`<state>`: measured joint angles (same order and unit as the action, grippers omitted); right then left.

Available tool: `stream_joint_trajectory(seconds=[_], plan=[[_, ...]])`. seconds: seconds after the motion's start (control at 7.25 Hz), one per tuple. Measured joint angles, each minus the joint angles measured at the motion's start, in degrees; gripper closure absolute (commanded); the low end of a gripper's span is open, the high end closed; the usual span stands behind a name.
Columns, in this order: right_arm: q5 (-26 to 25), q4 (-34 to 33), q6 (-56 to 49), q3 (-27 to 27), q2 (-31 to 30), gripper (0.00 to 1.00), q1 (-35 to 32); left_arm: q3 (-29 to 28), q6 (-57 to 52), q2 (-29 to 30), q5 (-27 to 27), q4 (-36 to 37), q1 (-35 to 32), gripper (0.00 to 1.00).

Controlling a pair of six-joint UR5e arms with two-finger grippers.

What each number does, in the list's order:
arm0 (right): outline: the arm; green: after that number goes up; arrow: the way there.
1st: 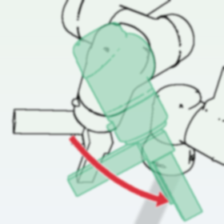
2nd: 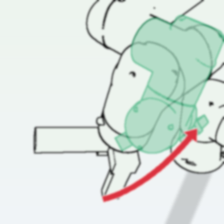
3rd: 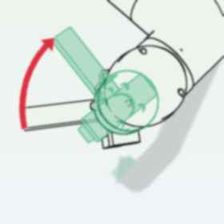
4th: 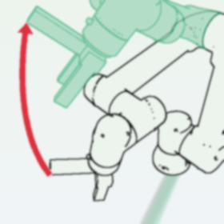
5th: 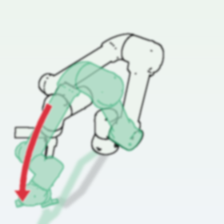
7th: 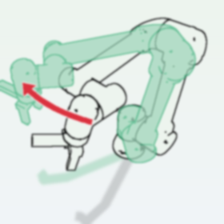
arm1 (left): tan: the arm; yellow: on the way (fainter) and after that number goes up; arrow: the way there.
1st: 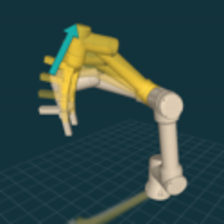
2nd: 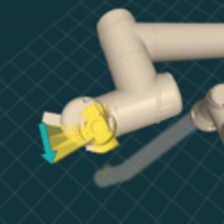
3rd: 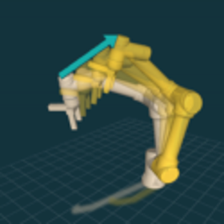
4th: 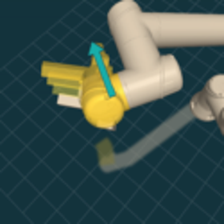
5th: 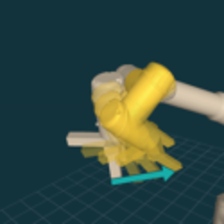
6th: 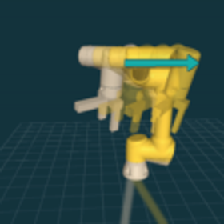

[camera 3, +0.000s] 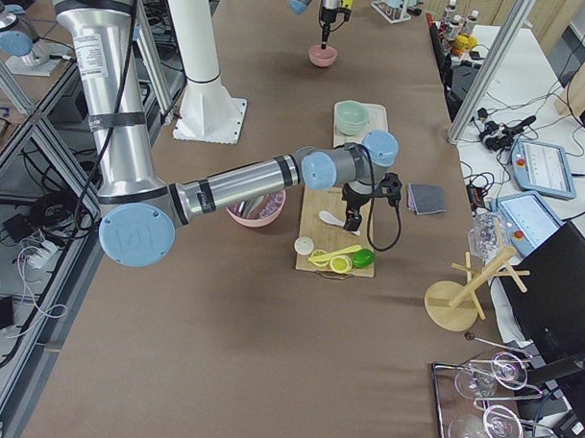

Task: Stack pink bowl on green and place spoon
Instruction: 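Grasp the pink bowl rim with left gripper while right reaches toward spoon, then carry pink bowl onto green bowl while right gripper descends to spoon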

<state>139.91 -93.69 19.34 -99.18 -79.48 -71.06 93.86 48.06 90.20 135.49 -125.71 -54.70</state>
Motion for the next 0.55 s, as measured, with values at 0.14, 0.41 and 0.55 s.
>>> stream_joint_trajectory(seconds=[0.14,0.41,0.55], plan=[[-0.85,0.00,0.26,0.07,0.70,0.00,0.49,0.34,0.25,1.66,0.15,0.31,0.02,1.00],[-5.43,1.47,4.44,0.91,3.03,0.00,4.23,3.22,7.17,9.59,1.54,8.39,0.23,1.00],[-7.37,5.04,8.99,2.69,3.84,0.00,6.49,4.54,12.06,16.44,1.87,16.13,0.73,1.00]])
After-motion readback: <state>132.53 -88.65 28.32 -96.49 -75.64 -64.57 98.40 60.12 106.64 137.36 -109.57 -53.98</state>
